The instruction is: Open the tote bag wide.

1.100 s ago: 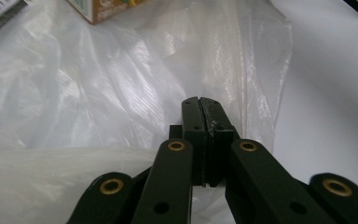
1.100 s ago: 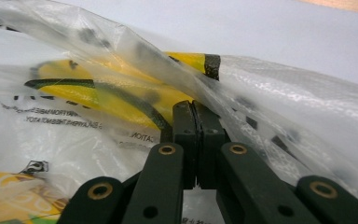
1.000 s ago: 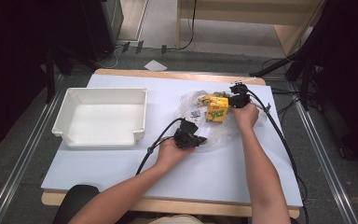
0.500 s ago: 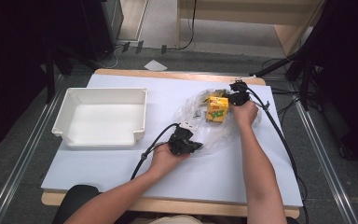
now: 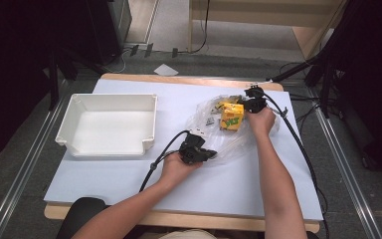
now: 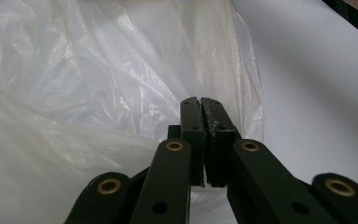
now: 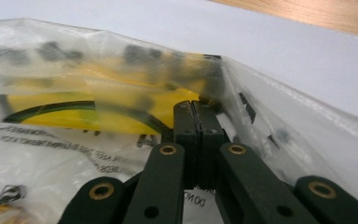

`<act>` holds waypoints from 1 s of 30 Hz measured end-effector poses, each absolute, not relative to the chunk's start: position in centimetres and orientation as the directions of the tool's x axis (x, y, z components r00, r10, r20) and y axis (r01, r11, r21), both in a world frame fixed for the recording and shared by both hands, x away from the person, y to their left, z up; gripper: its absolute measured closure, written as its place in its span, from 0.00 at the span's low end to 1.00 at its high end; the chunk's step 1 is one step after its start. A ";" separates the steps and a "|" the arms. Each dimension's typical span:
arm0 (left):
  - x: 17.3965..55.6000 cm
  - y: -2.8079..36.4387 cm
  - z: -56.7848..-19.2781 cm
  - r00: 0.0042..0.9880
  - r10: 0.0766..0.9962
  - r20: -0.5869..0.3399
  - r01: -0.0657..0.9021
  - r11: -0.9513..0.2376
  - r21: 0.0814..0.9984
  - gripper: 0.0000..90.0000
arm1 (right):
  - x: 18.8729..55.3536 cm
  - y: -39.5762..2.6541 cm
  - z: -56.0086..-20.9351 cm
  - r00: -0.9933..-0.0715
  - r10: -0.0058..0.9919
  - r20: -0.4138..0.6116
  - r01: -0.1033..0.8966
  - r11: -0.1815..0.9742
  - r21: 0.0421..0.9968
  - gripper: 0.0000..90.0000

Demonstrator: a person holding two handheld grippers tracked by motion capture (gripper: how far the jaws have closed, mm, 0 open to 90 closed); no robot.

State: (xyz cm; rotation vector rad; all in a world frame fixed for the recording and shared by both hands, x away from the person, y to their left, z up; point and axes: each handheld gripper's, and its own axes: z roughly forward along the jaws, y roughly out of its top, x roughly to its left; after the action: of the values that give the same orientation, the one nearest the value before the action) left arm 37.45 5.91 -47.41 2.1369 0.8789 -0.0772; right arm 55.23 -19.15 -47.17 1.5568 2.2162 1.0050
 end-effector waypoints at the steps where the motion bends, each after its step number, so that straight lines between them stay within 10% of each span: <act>1: 37.5 5.9 -47.3 0.759 0.564 -0.325 0.608 -0.435 0.664 0.98 | 55.1 -19.2 -47.0 -0.402 0.898 0.180 0.723 0.191 0.664 1.00; 30: 40.6 6.8 -42.3 0.786 0.509 -0.351 0.584 -0.426 0.691 0.54 | 49.4 -22.6 -42.4 -0.475 0.849 0.230 0.671 0.182 0.719 0.83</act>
State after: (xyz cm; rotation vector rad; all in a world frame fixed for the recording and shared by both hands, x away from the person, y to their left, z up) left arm 40.62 6.78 -42.26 2.1070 0.8094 -0.1098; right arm 49.40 -22.59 -42.44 1.4678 2.2332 1.1723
